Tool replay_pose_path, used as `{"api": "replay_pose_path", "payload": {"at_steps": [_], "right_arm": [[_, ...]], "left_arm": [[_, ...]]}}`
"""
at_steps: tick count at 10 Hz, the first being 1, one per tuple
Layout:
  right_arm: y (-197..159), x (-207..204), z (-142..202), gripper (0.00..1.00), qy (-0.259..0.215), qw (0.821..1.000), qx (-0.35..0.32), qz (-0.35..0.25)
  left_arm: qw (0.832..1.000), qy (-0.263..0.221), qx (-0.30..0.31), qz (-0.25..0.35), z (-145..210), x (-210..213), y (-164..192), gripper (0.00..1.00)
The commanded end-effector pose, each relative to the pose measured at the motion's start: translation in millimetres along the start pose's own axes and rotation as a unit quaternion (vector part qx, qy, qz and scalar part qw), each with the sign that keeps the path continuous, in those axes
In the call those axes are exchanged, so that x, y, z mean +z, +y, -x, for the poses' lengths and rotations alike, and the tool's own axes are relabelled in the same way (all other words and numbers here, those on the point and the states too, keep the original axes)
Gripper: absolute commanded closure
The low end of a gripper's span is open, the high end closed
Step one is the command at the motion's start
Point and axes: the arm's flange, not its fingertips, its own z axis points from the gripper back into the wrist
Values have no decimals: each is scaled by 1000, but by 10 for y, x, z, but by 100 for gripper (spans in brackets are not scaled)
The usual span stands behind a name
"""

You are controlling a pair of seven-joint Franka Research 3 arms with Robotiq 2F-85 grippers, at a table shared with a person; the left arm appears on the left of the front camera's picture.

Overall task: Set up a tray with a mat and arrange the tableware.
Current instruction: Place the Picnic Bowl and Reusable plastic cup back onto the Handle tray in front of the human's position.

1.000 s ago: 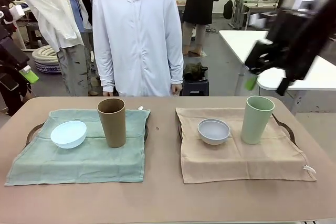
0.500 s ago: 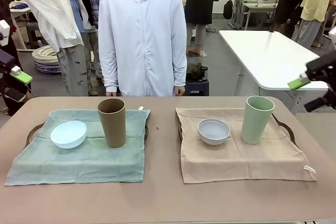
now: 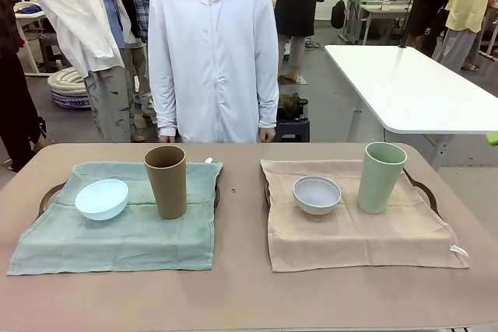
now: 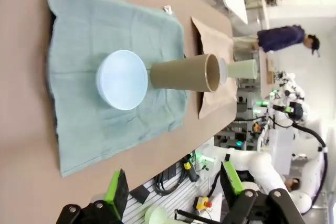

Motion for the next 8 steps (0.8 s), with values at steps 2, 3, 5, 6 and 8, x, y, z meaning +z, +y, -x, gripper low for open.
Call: {"api": "replay_pose_path", "payload": {"at_steps": [2,3,5,6,8], "right_arm": [[-238,141,151,0,1,1000,-6,8],[-239,92,139,0,9,1000,8,14],[-166,157,105,0,-9,1000,-13,7],[-166,157,105,0,-9,1000,-13,7],[-166,157,105,0,-9,1000,-13,7]], "left_arm": [[1000,-7,23,-19,43,105,64,7],[999,-5,20,-33,51,73,30,7],[1000,-8,14,-9,40,96,92,7],[1000,-8,14,-9,40,96,92,7],[1000,-8,14,-9,40,96,92,7]]}}
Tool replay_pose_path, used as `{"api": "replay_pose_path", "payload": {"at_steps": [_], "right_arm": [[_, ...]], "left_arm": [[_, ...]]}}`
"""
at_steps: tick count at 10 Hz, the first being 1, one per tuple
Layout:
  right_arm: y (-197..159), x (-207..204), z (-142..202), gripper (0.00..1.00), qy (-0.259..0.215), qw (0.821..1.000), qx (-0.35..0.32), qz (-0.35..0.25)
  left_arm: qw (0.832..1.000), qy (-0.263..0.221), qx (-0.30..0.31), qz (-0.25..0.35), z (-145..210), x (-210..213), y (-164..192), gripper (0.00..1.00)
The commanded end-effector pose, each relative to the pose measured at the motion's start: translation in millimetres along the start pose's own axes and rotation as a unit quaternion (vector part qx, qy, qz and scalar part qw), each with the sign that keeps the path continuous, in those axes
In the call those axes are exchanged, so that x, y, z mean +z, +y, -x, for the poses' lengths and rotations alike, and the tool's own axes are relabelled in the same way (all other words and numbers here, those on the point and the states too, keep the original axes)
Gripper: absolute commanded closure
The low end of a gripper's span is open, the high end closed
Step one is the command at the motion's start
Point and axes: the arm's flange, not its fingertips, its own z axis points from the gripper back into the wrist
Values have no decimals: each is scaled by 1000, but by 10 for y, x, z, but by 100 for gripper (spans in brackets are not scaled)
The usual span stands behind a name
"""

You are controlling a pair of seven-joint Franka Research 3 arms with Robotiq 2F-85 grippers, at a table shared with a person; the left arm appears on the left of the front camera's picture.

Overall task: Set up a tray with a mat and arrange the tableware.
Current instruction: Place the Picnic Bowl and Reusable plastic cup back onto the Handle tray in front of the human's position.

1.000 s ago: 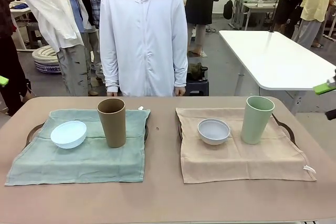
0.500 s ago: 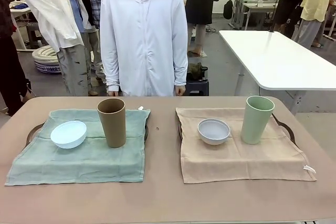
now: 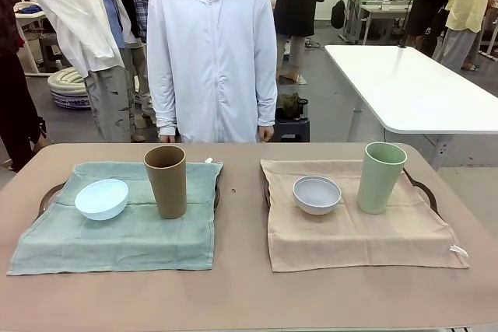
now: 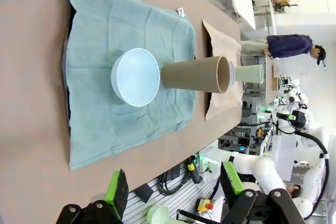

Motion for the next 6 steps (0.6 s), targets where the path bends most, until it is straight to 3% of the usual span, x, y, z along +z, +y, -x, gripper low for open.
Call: {"api": "replay_pose_path", "payload": {"at_steps": [1,6], "right_arm": [[14,-1,-15,0,-3,1000,-4,-4],[14,-1,-15,0,-3,1000,-4,-4]], "left_arm": [[1000,-2,-1,5,-2,0,-2,7],[1000,-2,-1,5,-2,0,-2,7]]}}
